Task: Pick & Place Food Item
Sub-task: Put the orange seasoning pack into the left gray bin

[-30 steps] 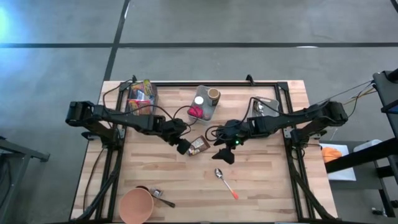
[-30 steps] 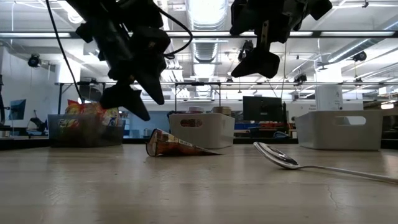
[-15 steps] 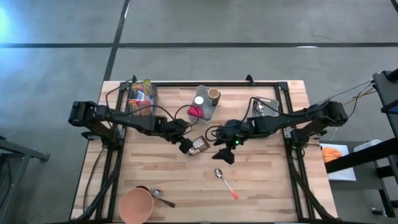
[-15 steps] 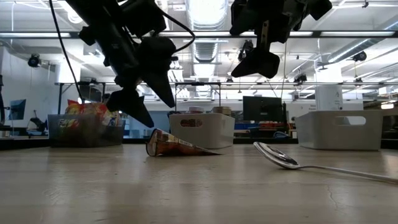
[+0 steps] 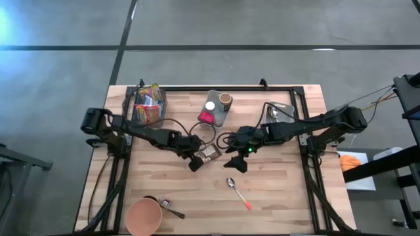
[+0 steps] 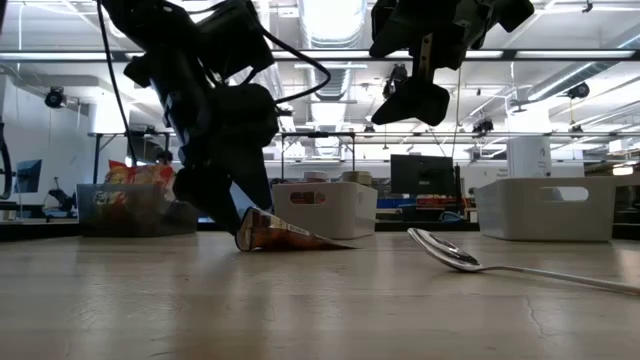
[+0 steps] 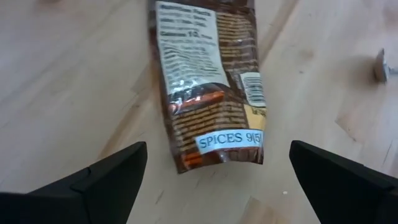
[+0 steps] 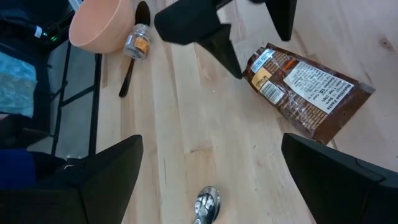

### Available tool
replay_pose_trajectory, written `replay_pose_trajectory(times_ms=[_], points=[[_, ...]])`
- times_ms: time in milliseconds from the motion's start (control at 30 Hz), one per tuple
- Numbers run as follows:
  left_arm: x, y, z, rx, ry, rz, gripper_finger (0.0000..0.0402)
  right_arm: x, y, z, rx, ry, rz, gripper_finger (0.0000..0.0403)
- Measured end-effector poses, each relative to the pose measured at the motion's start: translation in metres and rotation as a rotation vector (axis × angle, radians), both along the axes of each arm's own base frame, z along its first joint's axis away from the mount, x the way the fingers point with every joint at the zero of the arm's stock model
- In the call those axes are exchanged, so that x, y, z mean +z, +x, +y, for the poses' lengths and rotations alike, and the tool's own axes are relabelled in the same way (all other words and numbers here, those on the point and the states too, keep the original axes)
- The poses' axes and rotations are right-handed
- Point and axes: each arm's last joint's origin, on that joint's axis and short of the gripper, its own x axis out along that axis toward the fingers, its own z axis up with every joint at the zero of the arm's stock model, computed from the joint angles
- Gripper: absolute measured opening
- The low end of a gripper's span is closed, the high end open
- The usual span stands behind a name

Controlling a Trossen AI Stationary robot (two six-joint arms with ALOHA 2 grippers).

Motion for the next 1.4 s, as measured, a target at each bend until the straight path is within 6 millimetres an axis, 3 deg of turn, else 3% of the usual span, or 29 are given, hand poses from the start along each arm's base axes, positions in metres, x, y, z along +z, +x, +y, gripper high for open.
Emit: replay_pose_trajectory(times_ms=[400, 933, 1100, 1400], points=[[-0.017, 0.005, -0.003, -0.036, 0.054, 0.020, 0.0400, 0.000, 0.000, 0.000, -0.006, 0.003, -0.001, 0.0380], [-0.018, 0.009, -0.004, -0.047, 0.173, -0.009, 0.0393, 0.000, 0.000, 0.000, -0.021, -0.007, -0.004, 0.0380], [-0.020, 0.008, -0.004, -0.059, 0.193, 0.001, 0.0350, 0.000, 0.000, 0.000, -0.021, -0.007, -0.004, 0.0380], [-0.020, 0.007, -0.004, -0.063, 0.193, 0.004, 0.0230, 0.000, 0.000, 0.000, -0.021, -0.007, -0.004, 0.0380]])
